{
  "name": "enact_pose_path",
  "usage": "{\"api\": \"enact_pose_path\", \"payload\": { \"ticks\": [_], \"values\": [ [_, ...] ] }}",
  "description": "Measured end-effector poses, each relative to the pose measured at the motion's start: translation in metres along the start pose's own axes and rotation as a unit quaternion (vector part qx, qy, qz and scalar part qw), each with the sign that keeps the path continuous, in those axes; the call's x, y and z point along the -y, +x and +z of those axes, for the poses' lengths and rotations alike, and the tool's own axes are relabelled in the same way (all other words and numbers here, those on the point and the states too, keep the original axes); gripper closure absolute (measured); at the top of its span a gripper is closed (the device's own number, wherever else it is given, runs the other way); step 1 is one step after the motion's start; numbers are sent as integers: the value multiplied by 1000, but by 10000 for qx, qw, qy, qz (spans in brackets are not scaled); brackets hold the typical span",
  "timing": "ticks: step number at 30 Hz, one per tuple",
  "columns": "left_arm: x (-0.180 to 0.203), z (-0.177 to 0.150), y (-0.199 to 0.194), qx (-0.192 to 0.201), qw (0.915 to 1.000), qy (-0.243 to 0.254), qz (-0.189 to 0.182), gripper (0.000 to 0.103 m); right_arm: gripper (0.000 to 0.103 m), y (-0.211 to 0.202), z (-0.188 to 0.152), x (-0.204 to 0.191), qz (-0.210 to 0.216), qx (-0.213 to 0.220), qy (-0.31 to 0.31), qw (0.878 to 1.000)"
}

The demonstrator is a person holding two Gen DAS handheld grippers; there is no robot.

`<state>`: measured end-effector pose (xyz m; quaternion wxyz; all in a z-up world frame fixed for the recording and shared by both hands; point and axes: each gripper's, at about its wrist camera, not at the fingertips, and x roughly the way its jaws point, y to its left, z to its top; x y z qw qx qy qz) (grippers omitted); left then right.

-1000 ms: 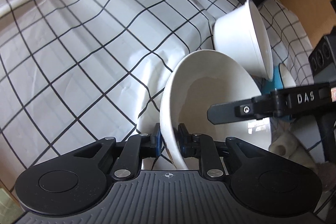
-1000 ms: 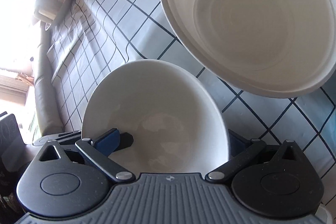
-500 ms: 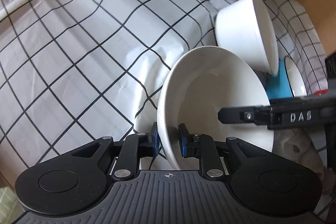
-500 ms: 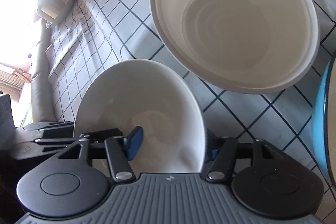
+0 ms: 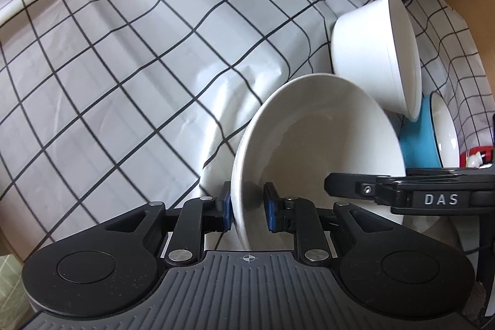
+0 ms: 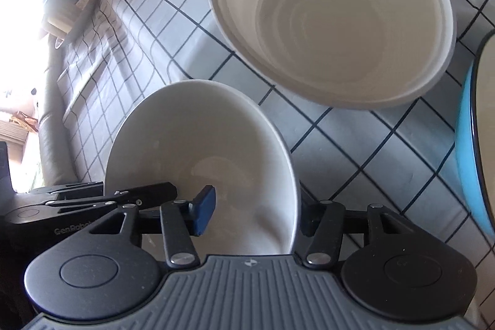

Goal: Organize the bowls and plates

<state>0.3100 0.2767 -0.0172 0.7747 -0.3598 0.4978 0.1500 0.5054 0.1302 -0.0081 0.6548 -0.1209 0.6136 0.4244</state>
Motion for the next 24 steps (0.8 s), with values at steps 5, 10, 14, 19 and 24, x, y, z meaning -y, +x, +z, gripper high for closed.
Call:
{"api": "enact_pose_path", "payload": {
  "ticks": [5, 10, 14, 19, 24],
  "values": [
    [-2, 5, -24, -59, 10000, -25, -42, 80, 49, -24, -8, -20, 55, 284, -114, 9995],
    [29, 11, -58, 40, 9980, 627, -5, 79, 49, -67, -34, -20, 130, 667, 101, 9976],
    [77, 4, -78, 33, 9900, 1366, -347, 79, 49, -111, -76, -4, -3, 1085, 541, 9926],
    [136, -18, -58, -524, 9755, 2024, -687, 77, 49, -150, -136, 25, -394, 1475, 1211, 9808],
    [178, -43, -26, -1071, 9606, 2457, -739, 78, 49, -159, -177, 62, -520, 1562, 1944, 9670]
  ]
}}
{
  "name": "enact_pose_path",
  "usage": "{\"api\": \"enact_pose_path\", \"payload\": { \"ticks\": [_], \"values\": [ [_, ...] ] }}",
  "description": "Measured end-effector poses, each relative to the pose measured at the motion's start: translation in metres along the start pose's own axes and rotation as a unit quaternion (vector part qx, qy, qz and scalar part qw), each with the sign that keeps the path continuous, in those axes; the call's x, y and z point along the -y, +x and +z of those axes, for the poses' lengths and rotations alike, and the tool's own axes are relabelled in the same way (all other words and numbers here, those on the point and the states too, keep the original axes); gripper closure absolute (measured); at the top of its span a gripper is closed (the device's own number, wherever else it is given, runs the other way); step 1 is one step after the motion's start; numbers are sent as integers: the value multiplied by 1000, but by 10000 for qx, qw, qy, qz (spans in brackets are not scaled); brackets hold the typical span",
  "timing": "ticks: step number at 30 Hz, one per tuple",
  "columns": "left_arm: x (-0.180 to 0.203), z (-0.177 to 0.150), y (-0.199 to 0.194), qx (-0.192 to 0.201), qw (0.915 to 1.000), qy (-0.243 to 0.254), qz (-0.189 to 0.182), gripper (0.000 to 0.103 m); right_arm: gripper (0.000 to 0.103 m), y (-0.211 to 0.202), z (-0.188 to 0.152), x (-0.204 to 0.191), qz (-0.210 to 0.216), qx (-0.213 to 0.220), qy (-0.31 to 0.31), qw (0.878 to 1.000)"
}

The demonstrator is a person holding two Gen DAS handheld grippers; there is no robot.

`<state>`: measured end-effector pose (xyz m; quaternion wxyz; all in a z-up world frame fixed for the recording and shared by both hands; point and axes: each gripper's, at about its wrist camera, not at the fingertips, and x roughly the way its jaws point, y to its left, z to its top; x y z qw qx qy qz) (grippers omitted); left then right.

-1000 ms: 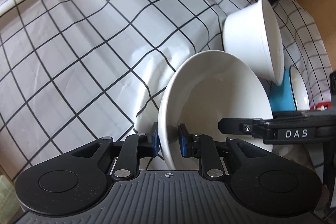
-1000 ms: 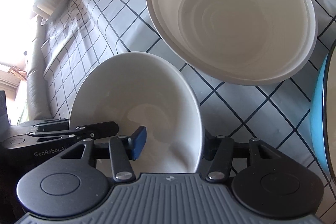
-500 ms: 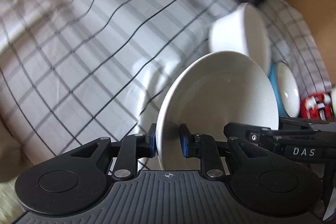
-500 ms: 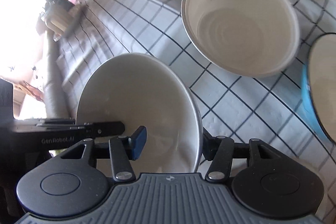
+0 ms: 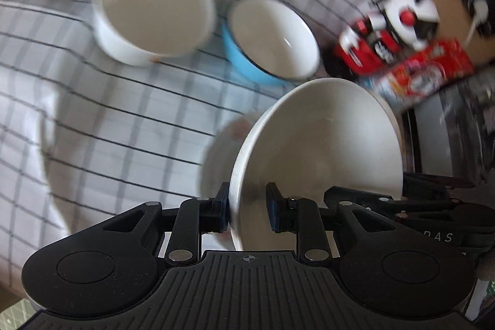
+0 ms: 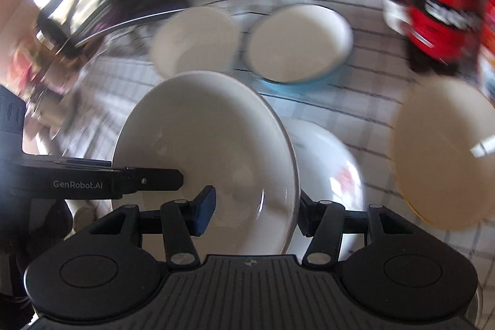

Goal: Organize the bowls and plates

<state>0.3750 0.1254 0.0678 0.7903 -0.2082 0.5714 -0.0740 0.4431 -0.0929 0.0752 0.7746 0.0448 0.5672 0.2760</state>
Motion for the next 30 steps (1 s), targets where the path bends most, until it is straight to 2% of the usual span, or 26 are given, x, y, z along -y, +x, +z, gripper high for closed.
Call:
{"api": "enact_pose_path", "payload": {
  "ticks": [4, 8, 15, 20, 24, 30],
  "values": [
    [13, -4, 26, -246, 9994, 177, 160, 78, 48, 8, -18, 18, -80, -21, 259, 9996],
    [9, -9, 39, -295, 9988, 174, 361, 78, 49, 27, -21, 27, -17, -203, 361, 9991],
    [-3, -17, 49, -258, 9967, 197, 743, 77, 49, 58, -19, 25, 37, -500, 179, 9986],
    [-4, -18, 57, -231, 9964, 238, 778, 79, 48, 70, -19, 31, -31, -651, 180, 9977],
    [1, -17, 65, -258, 9953, 396, 849, 76, 48, 72, -17, 36, -51, -678, 160, 9976],
    [-2, -11, 66, -242, 9960, 318, 796, 77, 48, 75, -11, 36, -73, -679, 118, 9976]
  ]
}}
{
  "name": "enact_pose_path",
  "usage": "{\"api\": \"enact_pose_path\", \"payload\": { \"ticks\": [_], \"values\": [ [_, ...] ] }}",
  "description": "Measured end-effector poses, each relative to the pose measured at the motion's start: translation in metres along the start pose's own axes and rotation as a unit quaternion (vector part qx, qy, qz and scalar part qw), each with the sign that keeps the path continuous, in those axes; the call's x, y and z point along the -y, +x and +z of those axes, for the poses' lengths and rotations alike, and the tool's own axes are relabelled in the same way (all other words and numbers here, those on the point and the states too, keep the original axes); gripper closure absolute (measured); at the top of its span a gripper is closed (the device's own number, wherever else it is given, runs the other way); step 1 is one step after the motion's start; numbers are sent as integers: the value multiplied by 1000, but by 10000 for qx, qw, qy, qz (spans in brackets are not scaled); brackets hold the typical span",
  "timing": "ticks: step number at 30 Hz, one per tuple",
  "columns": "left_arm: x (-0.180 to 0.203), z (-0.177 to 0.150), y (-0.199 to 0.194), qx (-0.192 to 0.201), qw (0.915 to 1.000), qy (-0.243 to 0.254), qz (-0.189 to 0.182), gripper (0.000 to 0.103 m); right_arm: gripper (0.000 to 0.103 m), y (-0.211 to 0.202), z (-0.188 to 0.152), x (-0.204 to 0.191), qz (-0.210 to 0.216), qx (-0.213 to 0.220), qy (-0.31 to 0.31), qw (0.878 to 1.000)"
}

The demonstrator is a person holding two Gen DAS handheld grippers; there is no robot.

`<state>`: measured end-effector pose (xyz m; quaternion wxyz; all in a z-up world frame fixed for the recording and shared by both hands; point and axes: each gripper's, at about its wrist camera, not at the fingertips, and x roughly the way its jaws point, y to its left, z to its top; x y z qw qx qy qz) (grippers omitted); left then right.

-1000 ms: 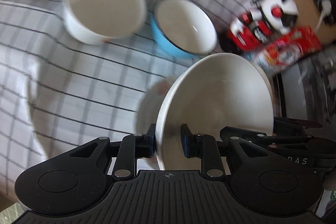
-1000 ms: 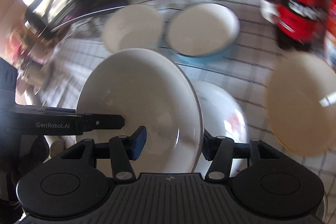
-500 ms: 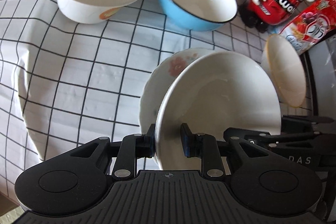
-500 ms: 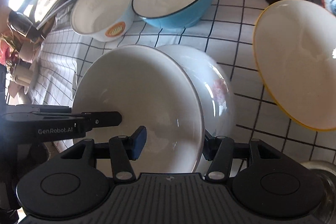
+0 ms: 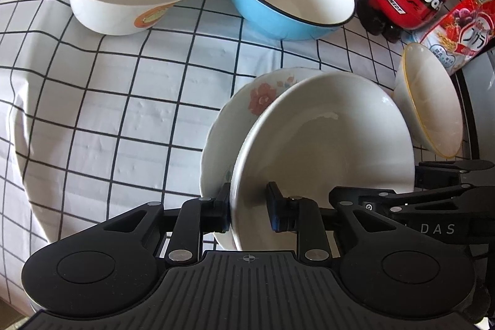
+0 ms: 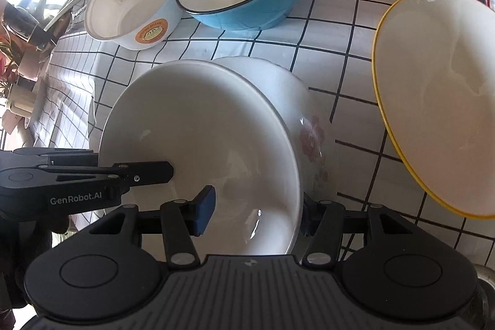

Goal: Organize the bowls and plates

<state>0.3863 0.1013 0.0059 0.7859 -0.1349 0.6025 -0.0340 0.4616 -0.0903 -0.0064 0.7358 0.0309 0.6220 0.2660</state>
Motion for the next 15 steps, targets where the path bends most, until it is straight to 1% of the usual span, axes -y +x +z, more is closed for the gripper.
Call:
{"api": "enact_pose_path", "payload": {
  "ticks": [5, 9, 15],
  "values": [
    [-2, 4, 2, 59, 10000, -6, -54, 78, 47, 0, 6, 1, -34, 83, 34, 10000],
    [-7, 7, 4, 232, 9995, -11, -217, 79, 47, 0, 7, 1, -56, 100, 18, 9999],
    [-15, 5, -3, 171, 9990, 126, -395, 79, 47, -2, 5, 0, -93, 20, -59, 9999]
  ]
}}
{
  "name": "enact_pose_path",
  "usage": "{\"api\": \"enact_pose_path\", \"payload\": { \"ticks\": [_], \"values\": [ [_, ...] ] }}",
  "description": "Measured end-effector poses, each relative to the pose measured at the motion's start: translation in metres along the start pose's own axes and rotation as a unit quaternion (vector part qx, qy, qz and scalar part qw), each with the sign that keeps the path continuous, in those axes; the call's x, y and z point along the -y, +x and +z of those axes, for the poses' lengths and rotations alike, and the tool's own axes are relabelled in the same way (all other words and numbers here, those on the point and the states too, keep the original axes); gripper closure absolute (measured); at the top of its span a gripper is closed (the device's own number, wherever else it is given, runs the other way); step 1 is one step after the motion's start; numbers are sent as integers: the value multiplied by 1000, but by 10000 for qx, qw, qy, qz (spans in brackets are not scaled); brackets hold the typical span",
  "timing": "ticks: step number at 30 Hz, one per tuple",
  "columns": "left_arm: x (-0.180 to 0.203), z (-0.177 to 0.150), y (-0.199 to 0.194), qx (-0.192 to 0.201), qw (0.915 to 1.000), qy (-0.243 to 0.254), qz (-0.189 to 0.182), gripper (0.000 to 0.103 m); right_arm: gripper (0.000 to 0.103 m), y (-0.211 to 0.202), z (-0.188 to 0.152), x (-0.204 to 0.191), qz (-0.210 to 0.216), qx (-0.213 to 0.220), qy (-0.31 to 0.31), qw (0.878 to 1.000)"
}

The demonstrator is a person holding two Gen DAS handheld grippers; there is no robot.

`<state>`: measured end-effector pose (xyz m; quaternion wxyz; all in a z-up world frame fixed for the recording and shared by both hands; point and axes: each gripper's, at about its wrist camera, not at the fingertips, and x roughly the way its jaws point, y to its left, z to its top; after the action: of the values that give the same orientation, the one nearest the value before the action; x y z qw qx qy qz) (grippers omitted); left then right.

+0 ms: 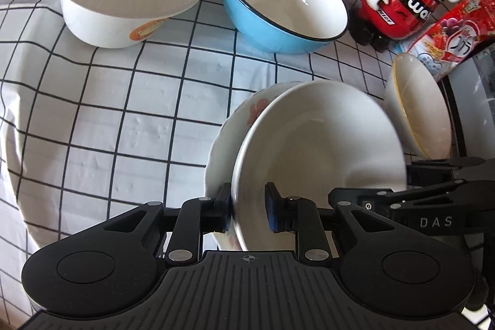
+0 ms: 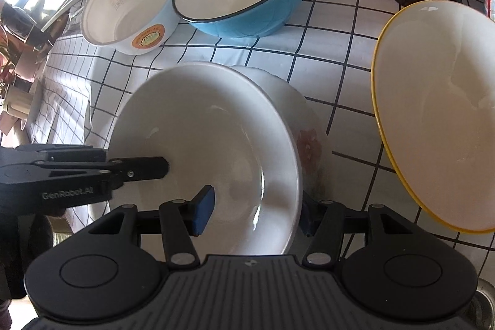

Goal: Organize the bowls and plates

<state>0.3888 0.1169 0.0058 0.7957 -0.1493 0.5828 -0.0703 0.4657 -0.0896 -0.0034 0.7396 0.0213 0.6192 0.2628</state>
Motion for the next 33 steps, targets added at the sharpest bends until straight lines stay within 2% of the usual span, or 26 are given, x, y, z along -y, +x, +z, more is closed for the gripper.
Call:
{"api": "enact_pose_path", "payload": {
  "ticks": [4, 7, 14, 17, 19, 22, 24, 25, 26, 28, 29, 30, 31, 33],
  "values": [
    [-6, -1, -6, 24, 9999, -39, -102, 80, 47, -8, -1, -7, -182, 100, -216, 9996],
    [-5, -2, -11, 149, 9998, 87, -30, 81, 47, -13, -1, -13, -296, 157, -430, 9985],
    [-3, -4, -23, 375, 9992, 148, 32, 82, 47, -18, -6, -9, -218, 283, -296, 9989],
    [-1, -7, -34, 650, 9977, 179, 103, 81, 47, -34, -16, -7, -157, 644, -176, 9976],
    [3, -11, -45, 995, 9947, 247, 61, 81, 47, -53, -26, -5, -83, 1072, -143, 9941],
    [14, -20, -69, 1755, 9812, 509, -620, 81, 47, -91, -45, -5, -244, 2008, -184, 9792],
    [24, -27, -85, 2246, 9654, 655, -1148, 81, 47, -120, -61, -4, -447, 2678, -206, 9622],
    [31, -31, -92, 2491, 9552, 763, -1402, 81, 46, -134, -73, -5, -602, 3071, -196, 9496],
    [40, -34, -98, 2675, 9457, 888, -1619, 81, 39, -148, -85, -4, -803, 3454, -183, 9348],
    [57, -39, -104, 2842, 9334, 1101, -1896, 81, 27, -168, -108, 0, -1273, 4088, -101, 9036],
    [67, -42, -104, 2845, 9304, 1203, -1975, 81, 23, -176, -120, 2, -1540, 4316, -26, 8888],
    [76, -46, -102, 2790, 9309, 1272, -1985, 81, 22, -181, -129, 5, -1762, 4405, 24, 8803],
    [87, -49, -96, 2645, 9351, 1354, -1932, 81, 22, -184, -137, 10, -1908, 4346, 37, 8802],
    [106, -57, -78, 2173, 9500, 1490, -1676, 81, 22, -185, -149, 24, -1999, 4052, 124, 8921]
  ]
}}
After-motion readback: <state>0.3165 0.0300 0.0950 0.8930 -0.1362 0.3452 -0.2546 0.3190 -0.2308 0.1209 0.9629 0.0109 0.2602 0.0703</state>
